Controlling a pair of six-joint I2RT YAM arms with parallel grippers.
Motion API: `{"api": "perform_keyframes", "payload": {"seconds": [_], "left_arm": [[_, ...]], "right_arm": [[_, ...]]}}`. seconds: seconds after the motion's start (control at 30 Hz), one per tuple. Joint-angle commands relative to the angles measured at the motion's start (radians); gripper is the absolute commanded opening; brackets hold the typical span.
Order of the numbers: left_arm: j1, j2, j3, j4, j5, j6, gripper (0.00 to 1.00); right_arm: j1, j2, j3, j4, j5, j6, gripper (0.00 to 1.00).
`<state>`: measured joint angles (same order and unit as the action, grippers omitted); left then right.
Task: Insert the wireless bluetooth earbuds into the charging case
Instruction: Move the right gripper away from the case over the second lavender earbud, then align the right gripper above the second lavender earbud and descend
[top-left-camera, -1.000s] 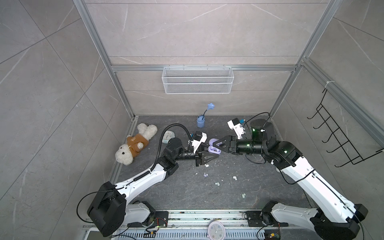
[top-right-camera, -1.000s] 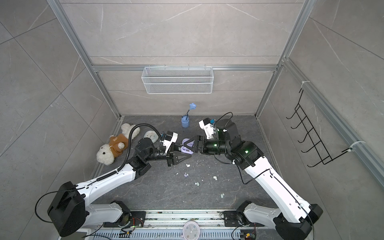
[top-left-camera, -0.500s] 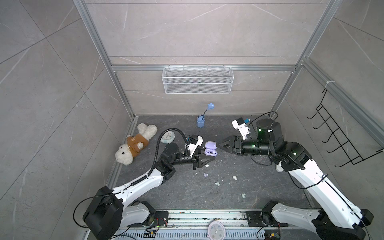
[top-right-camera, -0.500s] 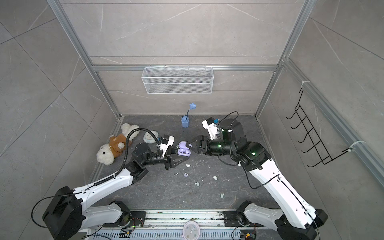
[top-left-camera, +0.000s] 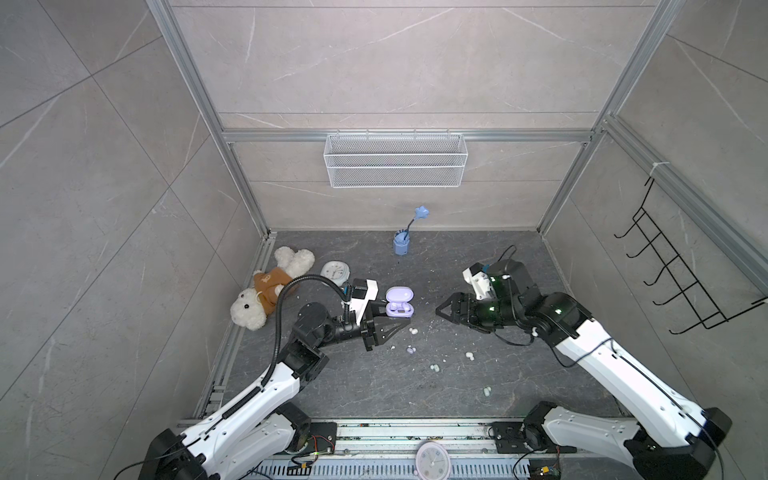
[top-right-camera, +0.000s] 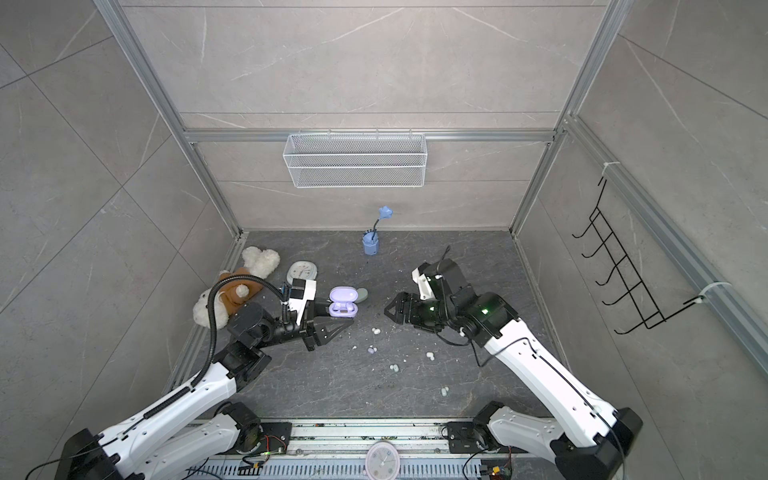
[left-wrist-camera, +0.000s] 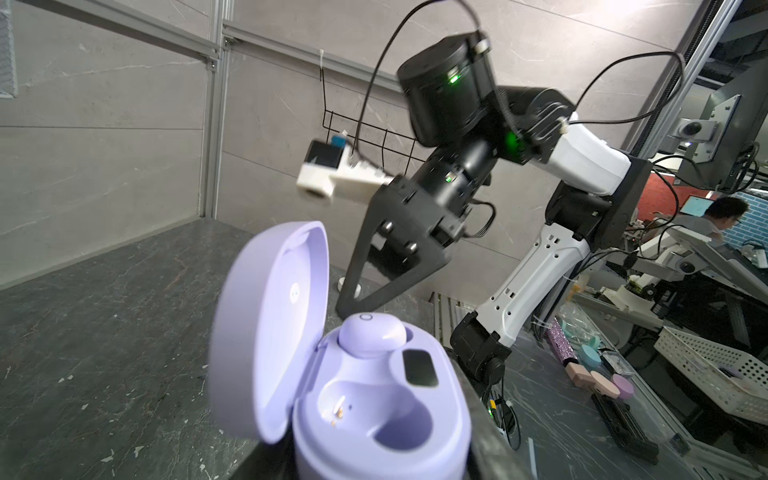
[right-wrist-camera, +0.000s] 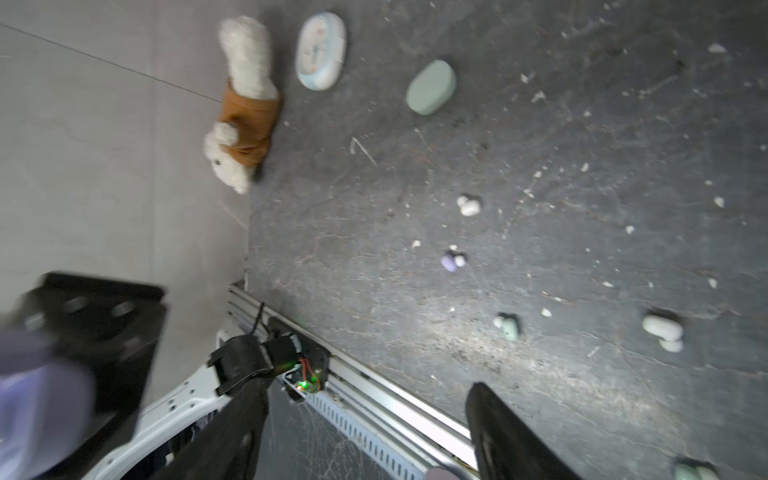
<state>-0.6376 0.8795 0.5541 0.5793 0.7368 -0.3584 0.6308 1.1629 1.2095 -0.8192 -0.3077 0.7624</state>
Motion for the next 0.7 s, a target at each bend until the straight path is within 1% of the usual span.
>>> {"api": "perform_keyframes", "payload": {"seconds": [0.0,0.13,0.3,0.47,0.67], "left_arm": [[0.001,-0.073,-0.018,-0.071,-0.020,0.022,0.25],[0.001,-0.150,-0.039,-0.150,-0.033,0.033,0.25],[-0.001,-0.212,-0.051,-0.210,-0.043,0.042,0.26],[-0.001,-0.274,-0.064,-0.247,-0.062,0.044,0.26],[-0.003,-0.304,-0.057,-0.291,-0.076,0.070,0.26]], "right_arm": [[0.025,0.085,-0.036,-0.005,0.072,-0.050,0.75],[0.077,0.250,-0.033,0.038,0.092,-0.120,0.69],[0.141,0.458,0.042,0.062,0.110,-0.231,0.63],[0.159,0.588,0.104,0.053,0.100,-0.309,0.60],[0.160,0.678,0.126,0.069,0.066,-0.340,0.60]]}}
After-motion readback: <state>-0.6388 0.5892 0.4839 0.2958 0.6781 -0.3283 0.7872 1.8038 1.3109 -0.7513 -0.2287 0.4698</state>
